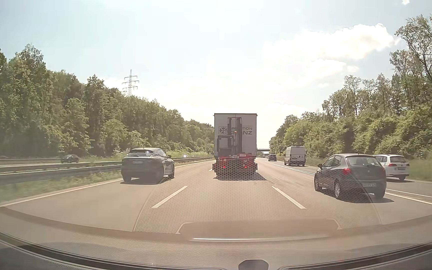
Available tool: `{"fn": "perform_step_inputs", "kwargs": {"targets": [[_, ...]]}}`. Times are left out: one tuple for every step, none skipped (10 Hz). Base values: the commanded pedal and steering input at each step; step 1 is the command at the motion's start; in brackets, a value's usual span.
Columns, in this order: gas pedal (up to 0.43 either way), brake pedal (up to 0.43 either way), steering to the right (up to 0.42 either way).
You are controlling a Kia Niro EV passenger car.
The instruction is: Follow the waypoints while adhering to traffic rules and regulations
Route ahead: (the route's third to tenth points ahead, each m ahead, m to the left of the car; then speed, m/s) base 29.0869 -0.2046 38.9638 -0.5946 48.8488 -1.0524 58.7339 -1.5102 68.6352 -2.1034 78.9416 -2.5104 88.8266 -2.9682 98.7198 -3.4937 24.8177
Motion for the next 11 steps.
{"fn": "perform_step_inputs", "kwargs": {"targets": [[0.311, 0.03, 0.007], [0.268, 0.03, 0.006], [0.248, 0.03, 0.006], [0.248, 0.03, 0.006], [0.248, 0.03, 0.006], [0.248, 0.03, 0.005], [0.228, 0.03, 0.005], [0.22, 0.03, 0.005], [0.197, 0.03, 0.005], [0.197, 0.03, 0.005], [0.189, 0.03, 0.005]]}}
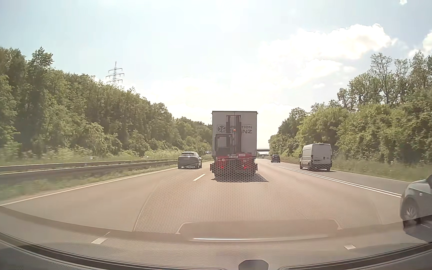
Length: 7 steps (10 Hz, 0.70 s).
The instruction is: Follow the waypoints while adhering to traffic rules and regulations
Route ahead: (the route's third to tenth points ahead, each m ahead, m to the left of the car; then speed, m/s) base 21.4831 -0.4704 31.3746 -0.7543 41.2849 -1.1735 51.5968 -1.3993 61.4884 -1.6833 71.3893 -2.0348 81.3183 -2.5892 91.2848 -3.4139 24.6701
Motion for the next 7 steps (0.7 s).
{"fn": "perform_step_inputs", "kwargs": {"targets": [[0.189, 0.03, 0.005], [0.189, 0.03, 0.005], [0.157, 0.03, 0.005], [0.087, 0.03, 0.005], [0.087, 0.03, 0.005], [0.087, 0.03, 0.006], [0.087, 0.03, 0.006]]}}
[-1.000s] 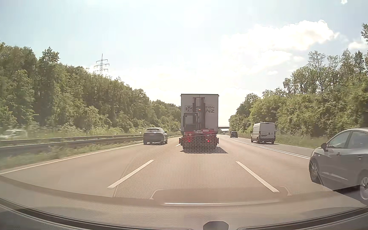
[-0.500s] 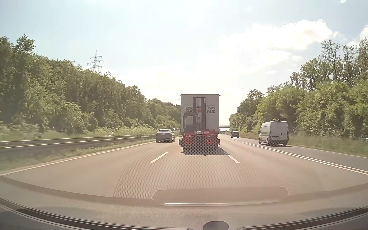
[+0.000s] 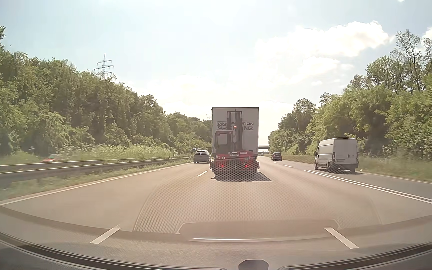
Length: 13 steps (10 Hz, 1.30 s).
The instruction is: Follow the waypoints while adhering to traffic rules and regulations
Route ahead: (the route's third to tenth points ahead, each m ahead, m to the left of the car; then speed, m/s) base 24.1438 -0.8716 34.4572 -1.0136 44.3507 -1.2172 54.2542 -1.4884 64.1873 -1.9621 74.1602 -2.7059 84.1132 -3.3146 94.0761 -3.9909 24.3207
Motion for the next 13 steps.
{"fn": "perform_step_inputs", "kwargs": {"targets": [[0.087, 0.03, 0.006], [0.087, 0.03, 0.006], [0.087, 0.03, 0.006], [0.087, 0.03, 0.006], [0.087, 0.03, 0.006], [0.087, 0.03, 0.006], [0.087, 0.03, 0.006], [0.087, 0.03, 0.006], [0.087, 0.03, 0.006], [0.098, 0.03, 0.006], [0.098, 0.03, 0.006], [0.098, 0.03, 0.006], [0.098, 0.03, 0.006]]}}
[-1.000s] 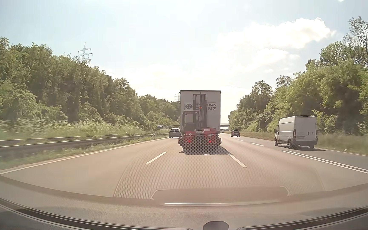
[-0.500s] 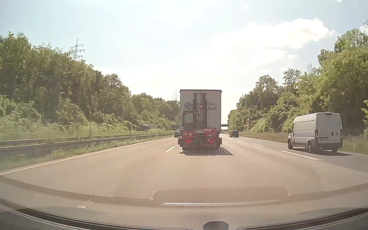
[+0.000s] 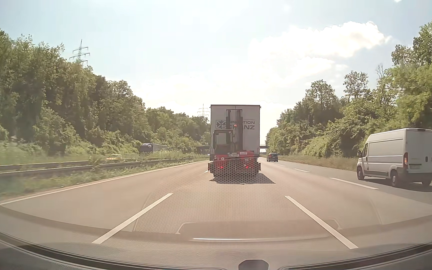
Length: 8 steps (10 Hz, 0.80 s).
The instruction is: Follow the waypoints while adhering to traffic rules and regulations
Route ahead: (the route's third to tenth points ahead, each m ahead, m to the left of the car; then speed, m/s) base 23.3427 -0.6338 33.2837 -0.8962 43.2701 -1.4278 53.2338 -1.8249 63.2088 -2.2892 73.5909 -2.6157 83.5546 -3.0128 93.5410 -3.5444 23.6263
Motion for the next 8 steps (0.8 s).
{"fn": "perform_step_inputs", "kwargs": {"targets": [[0.098, 0.03, 0.006], [0.098, 0.03, 0.005], [0.098, 0.03, 0.005], [0.11, 0.03, 0.005], [0.13, 0.03, 0.005], [0.169, 0.03, 0.005], [0.189, 0.03, 0.005], [0.197, 0.03, 0.005]]}}
